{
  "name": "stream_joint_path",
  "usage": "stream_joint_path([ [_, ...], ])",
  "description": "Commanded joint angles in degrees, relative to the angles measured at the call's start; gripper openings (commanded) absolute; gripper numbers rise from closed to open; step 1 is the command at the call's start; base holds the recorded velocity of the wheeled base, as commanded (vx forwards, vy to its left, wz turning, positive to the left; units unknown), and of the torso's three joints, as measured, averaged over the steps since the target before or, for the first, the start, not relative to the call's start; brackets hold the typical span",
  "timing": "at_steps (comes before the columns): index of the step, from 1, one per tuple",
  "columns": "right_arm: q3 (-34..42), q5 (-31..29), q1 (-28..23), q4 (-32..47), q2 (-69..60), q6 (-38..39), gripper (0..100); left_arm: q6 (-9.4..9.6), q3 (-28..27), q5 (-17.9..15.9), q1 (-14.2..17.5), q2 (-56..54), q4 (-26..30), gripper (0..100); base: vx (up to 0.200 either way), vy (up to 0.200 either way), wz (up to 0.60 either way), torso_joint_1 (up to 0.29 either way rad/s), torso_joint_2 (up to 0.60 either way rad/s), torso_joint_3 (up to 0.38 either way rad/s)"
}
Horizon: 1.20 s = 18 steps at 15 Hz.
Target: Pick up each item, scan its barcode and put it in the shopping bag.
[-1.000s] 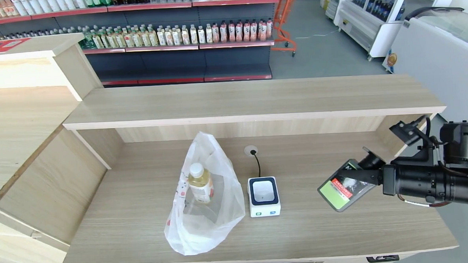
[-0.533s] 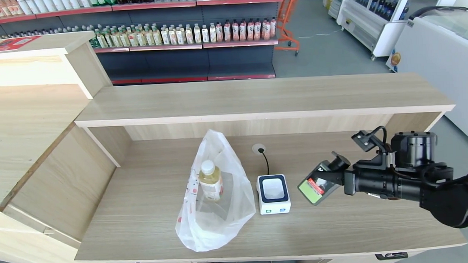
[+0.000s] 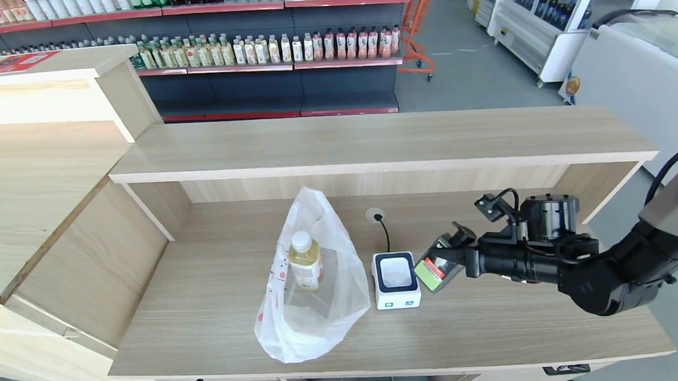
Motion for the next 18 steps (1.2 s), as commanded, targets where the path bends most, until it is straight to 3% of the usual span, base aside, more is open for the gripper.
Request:
stream_joint_path([
  [1,-1.87,-0.24,0.65,0.02,2.54,-0.01,0,-0.04,0.01,0.01,0.00,-0.02,-0.01,100,0.000,0.000,0.00,0.000,0.00,0.000],
  [10,-2.66,-0.68,3.02,-3.58,7.90,-0.10,0,-0.04,0.01,0.01,0.00,-0.02,-0.01,100,0.000,0.000,0.00,0.000,0.00,0.000],
  [18,-8.90,-3.05,3.90,-4.28,12.74,0.26,0,-0.04,0.01,0.01,0.00,-0.02,-0.01,100,0.000,0.000,0.00,0.000,0.00,0.000],
])
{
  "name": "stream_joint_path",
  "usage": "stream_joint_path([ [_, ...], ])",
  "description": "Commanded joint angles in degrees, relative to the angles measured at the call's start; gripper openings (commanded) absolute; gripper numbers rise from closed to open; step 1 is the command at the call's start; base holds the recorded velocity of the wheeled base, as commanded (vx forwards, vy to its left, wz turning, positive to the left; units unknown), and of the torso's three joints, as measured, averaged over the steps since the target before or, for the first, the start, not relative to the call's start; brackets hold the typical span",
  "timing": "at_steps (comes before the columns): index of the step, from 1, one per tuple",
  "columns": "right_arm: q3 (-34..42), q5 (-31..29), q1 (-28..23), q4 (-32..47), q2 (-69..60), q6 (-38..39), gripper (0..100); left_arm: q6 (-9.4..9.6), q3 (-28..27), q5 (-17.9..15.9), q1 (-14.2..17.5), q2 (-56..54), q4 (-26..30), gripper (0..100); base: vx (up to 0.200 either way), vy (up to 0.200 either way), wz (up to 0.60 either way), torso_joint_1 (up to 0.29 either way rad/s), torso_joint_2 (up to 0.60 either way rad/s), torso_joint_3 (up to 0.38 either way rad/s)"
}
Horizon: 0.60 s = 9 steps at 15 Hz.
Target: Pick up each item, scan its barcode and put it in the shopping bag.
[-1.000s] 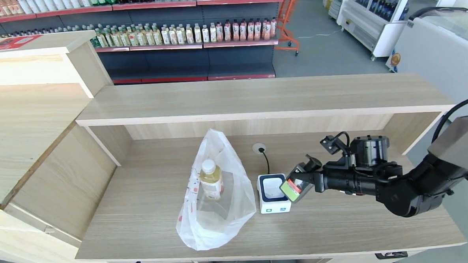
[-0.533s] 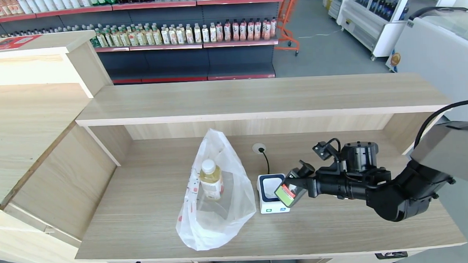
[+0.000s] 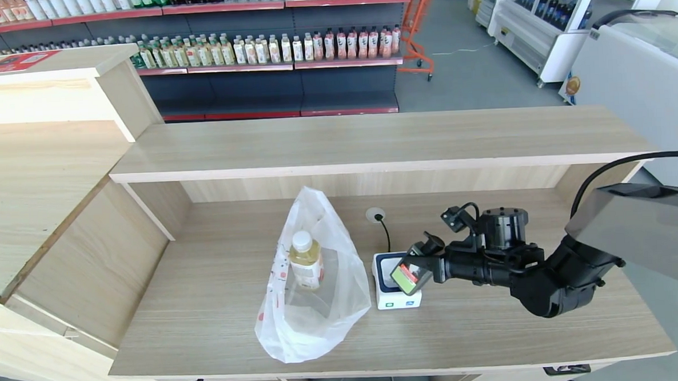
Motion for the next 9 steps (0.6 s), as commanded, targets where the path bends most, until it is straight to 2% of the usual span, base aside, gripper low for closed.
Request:
stream_joint_path([
  [1,-1.02,0.05,0.36,0.08,1.21,0.01,0,-0.02,0.01,0.01,0.00,-0.02,0.07,100,0.000,0.000,0.00,0.000,0.00,0.000],
  [9,-4.27,-0.04,1.77,0.08,3.94,0.19,0,-0.02,0.01,0.01,0.00,-0.02,-0.01,100,0.000,0.000,0.00,0.000,0.00,0.000],
])
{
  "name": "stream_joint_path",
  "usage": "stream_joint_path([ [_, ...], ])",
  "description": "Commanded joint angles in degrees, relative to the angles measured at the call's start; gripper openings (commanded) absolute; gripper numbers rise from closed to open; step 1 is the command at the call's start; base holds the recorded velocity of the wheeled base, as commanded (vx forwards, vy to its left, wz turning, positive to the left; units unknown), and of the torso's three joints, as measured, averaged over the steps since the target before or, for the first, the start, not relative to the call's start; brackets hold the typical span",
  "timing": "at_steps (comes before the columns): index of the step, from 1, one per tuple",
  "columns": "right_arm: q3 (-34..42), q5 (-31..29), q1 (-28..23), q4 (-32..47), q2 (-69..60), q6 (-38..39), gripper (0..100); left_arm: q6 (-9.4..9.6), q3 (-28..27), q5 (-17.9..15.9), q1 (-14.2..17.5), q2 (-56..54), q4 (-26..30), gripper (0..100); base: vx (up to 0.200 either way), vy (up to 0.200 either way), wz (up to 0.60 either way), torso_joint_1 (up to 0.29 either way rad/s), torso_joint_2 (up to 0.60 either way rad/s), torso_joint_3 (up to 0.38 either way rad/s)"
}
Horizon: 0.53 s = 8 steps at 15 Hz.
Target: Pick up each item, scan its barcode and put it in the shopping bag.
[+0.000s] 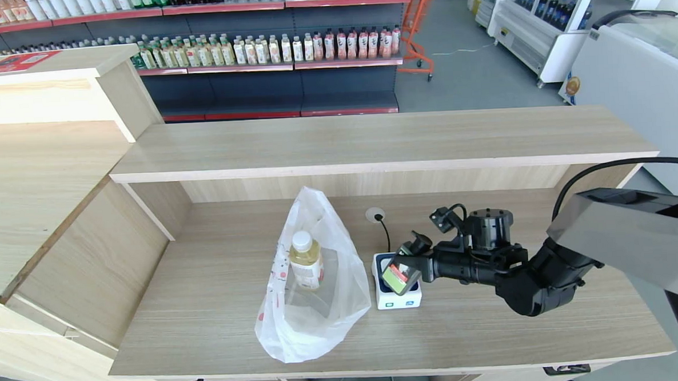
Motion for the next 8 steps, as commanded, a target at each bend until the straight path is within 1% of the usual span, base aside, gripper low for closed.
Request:
stream_joint_path([
  [1,-0.41,-0.05,-0.03,0.19,0.65,-0.03,0,-0.02,0.01,-0.02,0.00,-0.02,-0.01,100,0.000,0.000,0.00,0.000,0.00,0.000],
  [8,-0.32,-0.05,-0.03,0.19,0.21,0.06,0,-0.02,0.01,-0.02,0.00,-0.02,-0.01,100,0.000,0.000,0.00,0.000,0.00,0.000],
])
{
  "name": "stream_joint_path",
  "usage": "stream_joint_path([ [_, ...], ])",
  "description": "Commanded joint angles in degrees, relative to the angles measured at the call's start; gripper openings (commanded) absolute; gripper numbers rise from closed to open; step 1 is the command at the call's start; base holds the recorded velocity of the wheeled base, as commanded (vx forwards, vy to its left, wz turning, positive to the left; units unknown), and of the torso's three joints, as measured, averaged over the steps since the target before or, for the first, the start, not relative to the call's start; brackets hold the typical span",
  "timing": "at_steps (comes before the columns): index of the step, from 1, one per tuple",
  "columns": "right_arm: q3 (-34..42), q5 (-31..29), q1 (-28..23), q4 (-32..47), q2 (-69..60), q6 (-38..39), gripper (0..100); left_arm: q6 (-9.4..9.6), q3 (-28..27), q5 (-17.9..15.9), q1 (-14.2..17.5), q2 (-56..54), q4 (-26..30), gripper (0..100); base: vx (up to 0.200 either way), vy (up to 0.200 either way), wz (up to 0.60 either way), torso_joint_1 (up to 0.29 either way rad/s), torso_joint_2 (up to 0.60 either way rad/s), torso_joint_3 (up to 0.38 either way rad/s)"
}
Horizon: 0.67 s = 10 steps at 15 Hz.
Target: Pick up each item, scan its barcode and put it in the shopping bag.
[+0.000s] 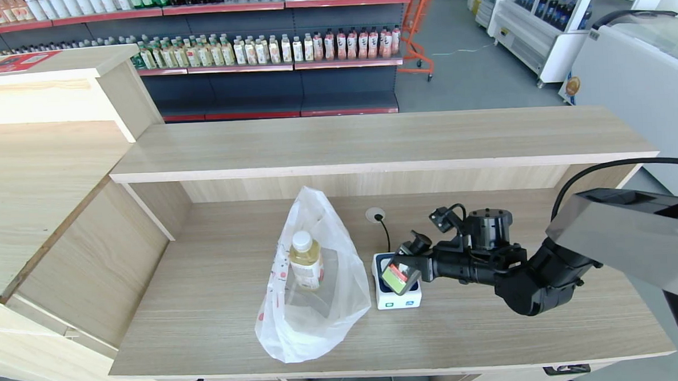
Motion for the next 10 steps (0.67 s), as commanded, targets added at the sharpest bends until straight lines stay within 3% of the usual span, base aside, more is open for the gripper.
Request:
stream_joint_path([
  [1,0.01,0.01,0.02,0.00,-0.24,0.04,0,-0.02,0.01,0.01,0.00,-0.02,-0.01,100,0.000,0.000,0.00,0.000,0.00,0.000],
  [5,2.82,0.01,-0.15,-0.18,-7.88,3.30,0,-0.02,0.01,0.01,0.00,-0.02,-0.01,100,0.000,0.000,0.00,0.000,0.00,0.000],
  [8,13.54,0.10,-2.97,0.79,-26.43,8.13,0,-0.11,0.01,0.01,0.00,-0.02,-0.01,100,0.000,0.000,0.00,0.000,0.00,0.000],
  [10,18.73,0.10,-5.52,3.16,-34.07,8.04,0,-0.11,0.01,0.01,0.00,-0.02,-0.01,100,0.000,0.200,0.00,-0.005,0.00,-0.002],
])
